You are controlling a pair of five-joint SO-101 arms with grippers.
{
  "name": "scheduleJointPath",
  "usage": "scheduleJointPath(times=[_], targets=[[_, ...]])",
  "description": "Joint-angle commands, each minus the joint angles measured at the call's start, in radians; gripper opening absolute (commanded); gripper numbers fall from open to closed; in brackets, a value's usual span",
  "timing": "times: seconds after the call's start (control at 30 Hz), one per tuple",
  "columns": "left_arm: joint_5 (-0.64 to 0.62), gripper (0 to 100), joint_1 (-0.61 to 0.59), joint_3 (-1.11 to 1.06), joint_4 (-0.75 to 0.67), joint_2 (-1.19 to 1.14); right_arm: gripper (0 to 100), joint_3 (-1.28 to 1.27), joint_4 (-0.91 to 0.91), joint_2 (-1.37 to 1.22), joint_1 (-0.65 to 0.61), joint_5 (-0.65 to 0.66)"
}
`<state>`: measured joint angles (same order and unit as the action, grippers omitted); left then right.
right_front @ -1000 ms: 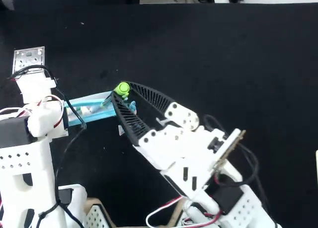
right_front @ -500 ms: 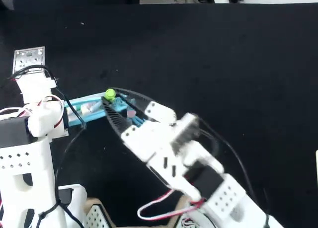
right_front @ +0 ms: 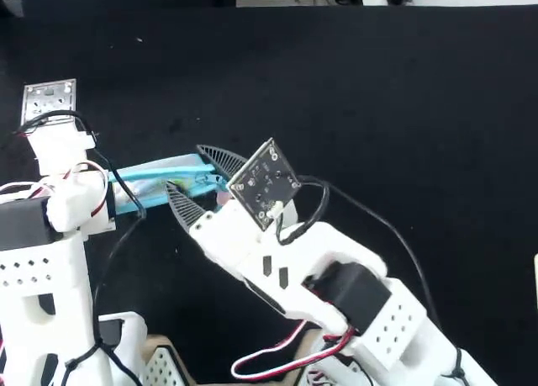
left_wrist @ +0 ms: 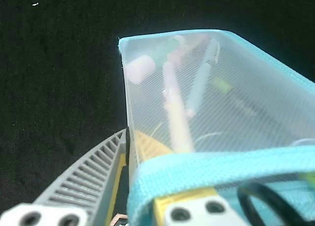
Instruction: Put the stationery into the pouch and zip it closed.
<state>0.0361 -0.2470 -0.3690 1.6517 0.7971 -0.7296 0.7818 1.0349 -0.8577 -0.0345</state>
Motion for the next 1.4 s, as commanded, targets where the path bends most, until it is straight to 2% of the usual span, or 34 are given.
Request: scheduleJointPath(times=[0.0,0.1,0.33,0.53,0.67,0.77,0.9,1.03,1.2,1.37], targets=[[0.002,3,0.008,-0.010,0.003,-0.006,11.7,0.062,0.038,-0.007,0.038,-0.011],[0.002,3,0.007,-0.010,0.003,-0.006,8.3,0.062,0.041,-0.004,0.055,-0.011],[0.002,3,0.007,-0.010,0.003,-0.006,8.1,0.094,0.057,-0.008,0.068,-0.008],[0.002,3,0.007,-0.012,0.002,-0.006,8.7,0.096,0.256,-0.007,0.213,0.104],[0.002,3,0.008,-0.012,0.000,-0.006,16.6,0.061,0.394,-0.004,0.215,0.259],[0.002,3,0.008,-0.008,0.000,-0.006,24.4,0.015,0.400,-0.008,0.215,0.267],[0.002,3,0.005,-0.008,0.002,-0.006,31.2,-0.071,0.334,-0.008,0.140,0.190],[0.002,3,0.007,-0.008,0.003,-0.006,29.2,-0.180,0.203,-0.008,0.057,0.173],[0.002,3,0.001,-0.007,0.005,-0.006,26.2,-0.291,0.011,-0.010,0.114,0.173],[0.002,3,0.002,-0.005,0.005,-0.006,26.2,-0.323,-0.094,-0.010,0.198,0.173]])
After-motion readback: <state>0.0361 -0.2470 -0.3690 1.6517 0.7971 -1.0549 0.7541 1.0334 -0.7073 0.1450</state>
